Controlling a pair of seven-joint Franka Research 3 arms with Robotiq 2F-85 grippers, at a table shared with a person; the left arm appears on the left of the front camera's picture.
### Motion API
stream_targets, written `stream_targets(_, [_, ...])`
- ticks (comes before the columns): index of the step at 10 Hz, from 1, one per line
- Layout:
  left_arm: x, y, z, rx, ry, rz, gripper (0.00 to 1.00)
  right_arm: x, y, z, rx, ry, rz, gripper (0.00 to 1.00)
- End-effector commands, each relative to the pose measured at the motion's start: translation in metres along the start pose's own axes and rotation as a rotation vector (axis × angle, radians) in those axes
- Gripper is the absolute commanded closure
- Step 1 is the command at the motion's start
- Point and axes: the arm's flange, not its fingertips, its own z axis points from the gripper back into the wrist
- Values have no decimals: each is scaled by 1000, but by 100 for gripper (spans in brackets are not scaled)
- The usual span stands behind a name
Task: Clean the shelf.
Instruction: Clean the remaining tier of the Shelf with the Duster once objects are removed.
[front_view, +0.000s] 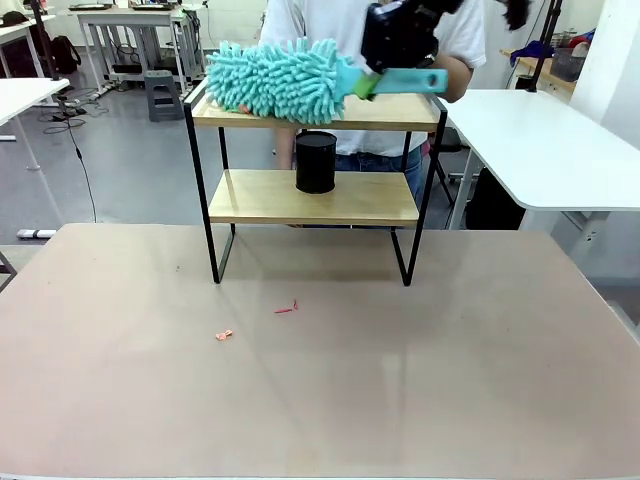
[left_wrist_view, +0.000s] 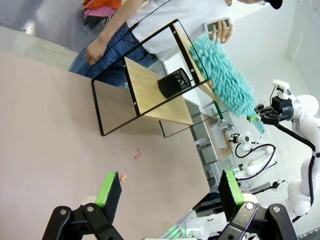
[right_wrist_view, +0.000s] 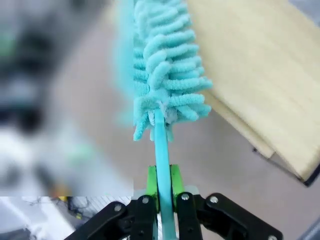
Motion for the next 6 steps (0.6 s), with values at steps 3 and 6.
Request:
stream_targets(3, [-1, -2, -3, -19, -21, -16, 0, -73, 3, 50, 201, 235, 321, 87])
stream_targets(6, [-1, -2, -3, -19, -21, -16, 0, -110, -22, 72, 329, 117, 253, 87])
